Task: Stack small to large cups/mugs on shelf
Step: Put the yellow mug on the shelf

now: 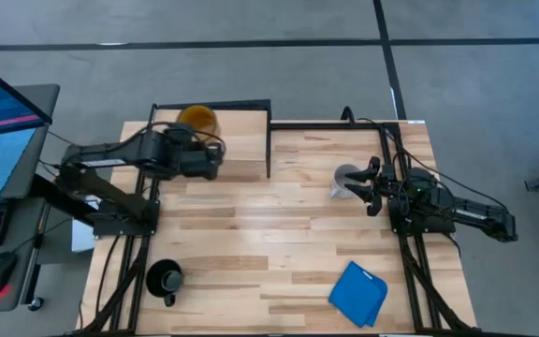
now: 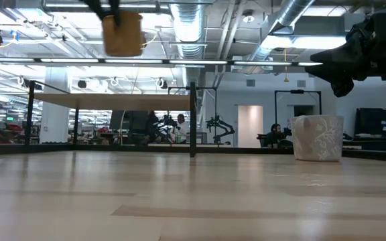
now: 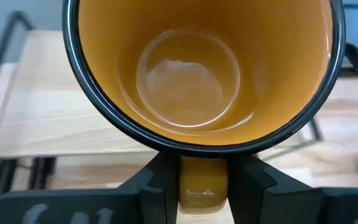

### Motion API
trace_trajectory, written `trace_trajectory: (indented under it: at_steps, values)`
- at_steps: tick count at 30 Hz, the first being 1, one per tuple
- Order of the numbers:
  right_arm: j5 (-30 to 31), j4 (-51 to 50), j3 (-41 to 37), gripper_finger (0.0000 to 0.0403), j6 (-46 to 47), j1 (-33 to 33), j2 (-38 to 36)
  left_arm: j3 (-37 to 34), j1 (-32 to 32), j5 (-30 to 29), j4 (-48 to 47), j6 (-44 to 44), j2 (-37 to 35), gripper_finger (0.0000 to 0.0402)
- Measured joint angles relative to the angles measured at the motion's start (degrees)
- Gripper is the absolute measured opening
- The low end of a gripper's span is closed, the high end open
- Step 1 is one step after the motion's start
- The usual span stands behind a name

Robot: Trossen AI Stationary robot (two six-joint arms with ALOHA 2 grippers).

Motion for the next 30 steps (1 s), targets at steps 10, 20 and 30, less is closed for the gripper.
trace_trajectory:
  at_steps: [10, 20, 30]
  values:
    - [0.02, 0.18, -0.01, 0.0201, -0.02, -0.03, 0.0, -10.42, 11.78, 2.95, 0.32, 7.27, -8.02, 0.0083]
    - [0.02, 0.2, -0.01, 0.0201, 0.0, -0.03, 0.0, -10.51, 23.67, 9.04, 8.74, 23.86, -8.49, 0.0083]
    - [0.03, 0.2, 0.0, 0.0201, 0.02, -0.03, 0.0, -11.4, 27.56, 12.3, 9.96, 27.06, -8.52, 0.0083]
